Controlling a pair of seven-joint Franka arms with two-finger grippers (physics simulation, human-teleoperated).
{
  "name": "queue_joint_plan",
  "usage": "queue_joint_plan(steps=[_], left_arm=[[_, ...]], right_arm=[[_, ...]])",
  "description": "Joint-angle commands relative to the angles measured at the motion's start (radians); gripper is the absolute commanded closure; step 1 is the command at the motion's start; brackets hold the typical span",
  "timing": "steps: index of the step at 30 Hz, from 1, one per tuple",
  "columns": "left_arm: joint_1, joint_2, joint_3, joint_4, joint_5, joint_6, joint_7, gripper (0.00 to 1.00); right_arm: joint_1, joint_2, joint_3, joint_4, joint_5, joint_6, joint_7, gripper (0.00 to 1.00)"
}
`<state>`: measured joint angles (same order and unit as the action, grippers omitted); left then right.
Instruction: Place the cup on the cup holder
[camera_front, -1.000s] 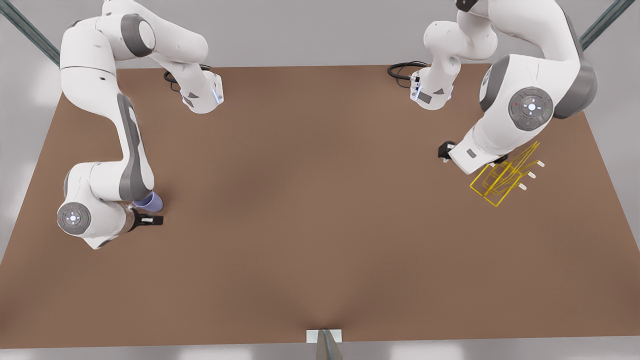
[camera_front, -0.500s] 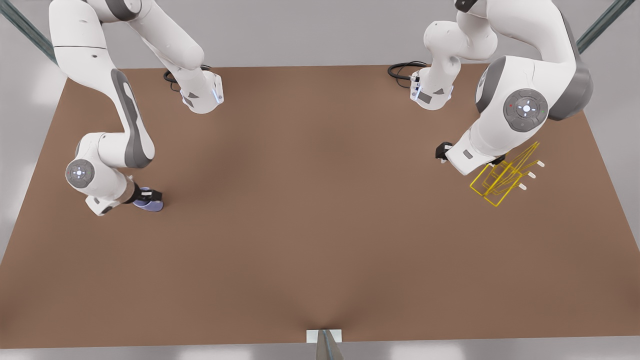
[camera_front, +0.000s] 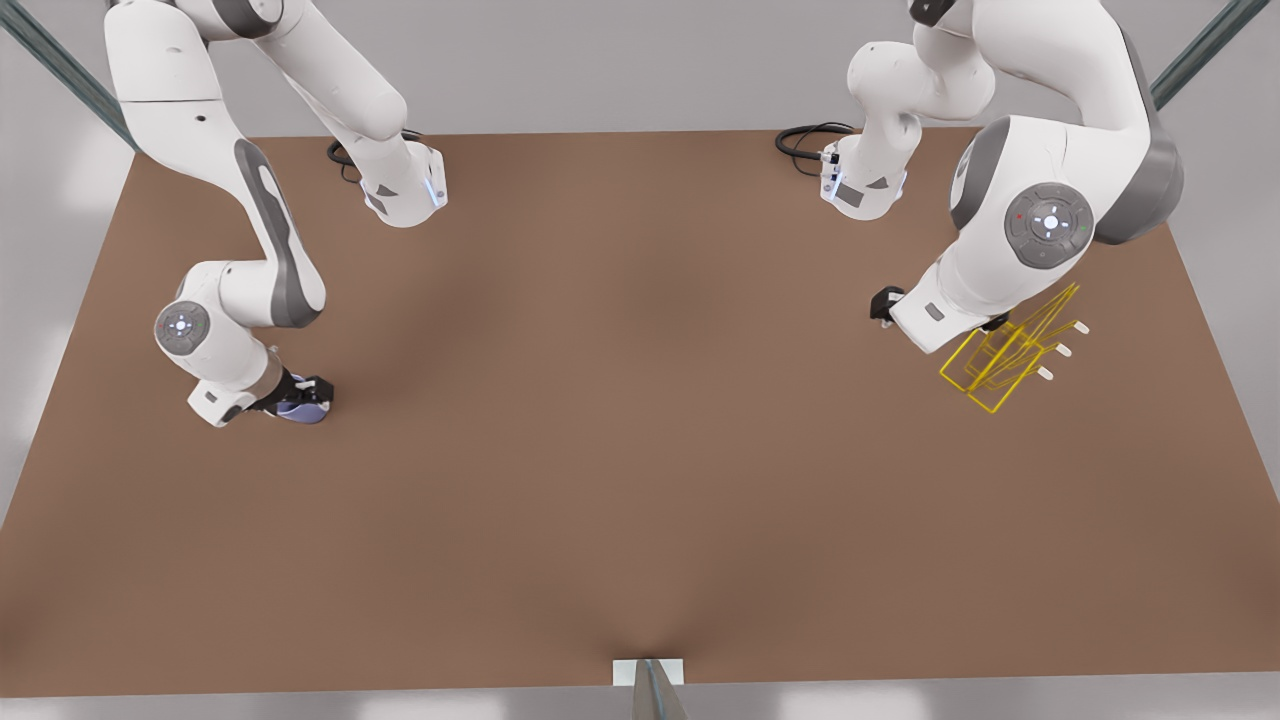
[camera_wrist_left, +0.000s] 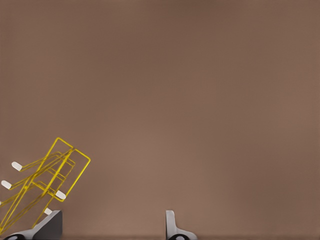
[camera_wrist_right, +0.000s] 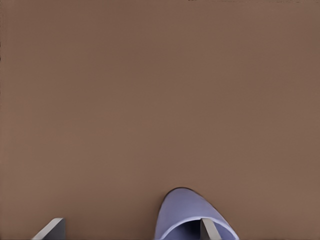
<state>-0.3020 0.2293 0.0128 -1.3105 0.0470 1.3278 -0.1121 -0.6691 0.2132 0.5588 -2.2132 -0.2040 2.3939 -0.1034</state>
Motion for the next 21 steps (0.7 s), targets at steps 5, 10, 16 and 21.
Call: queue_joint_plan(steps=[5,10,16,21], left_arm=[[-0.002,-0.001,-0.001,0.000,0.001,0.001,-0.001,0.00],[-0.002,-0.001,-0.001,0.000,0.001,0.004,-0.001,0.00],[-0.012,0.004,-0.001,0.000,0.002,0.004,-0.003,0.00],[-0.012,0.005,-0.001,0.000,0.002,0.004,-0.003,0.00]], right_arm=[[-0.014,-0.074,0.016,-0.080,0.008,0.013,-0.091,0.00],[-0.023,-0.084,0.016,-0.117,0.008,0.013,-0.090,0.00],[-0.046,-0.080,0.015,-0.128,0.008,0.013,-0.088,0.00],[-0.050,-0.069,0.013,-0.135,0.008,0.013,-0.087,0.00]])
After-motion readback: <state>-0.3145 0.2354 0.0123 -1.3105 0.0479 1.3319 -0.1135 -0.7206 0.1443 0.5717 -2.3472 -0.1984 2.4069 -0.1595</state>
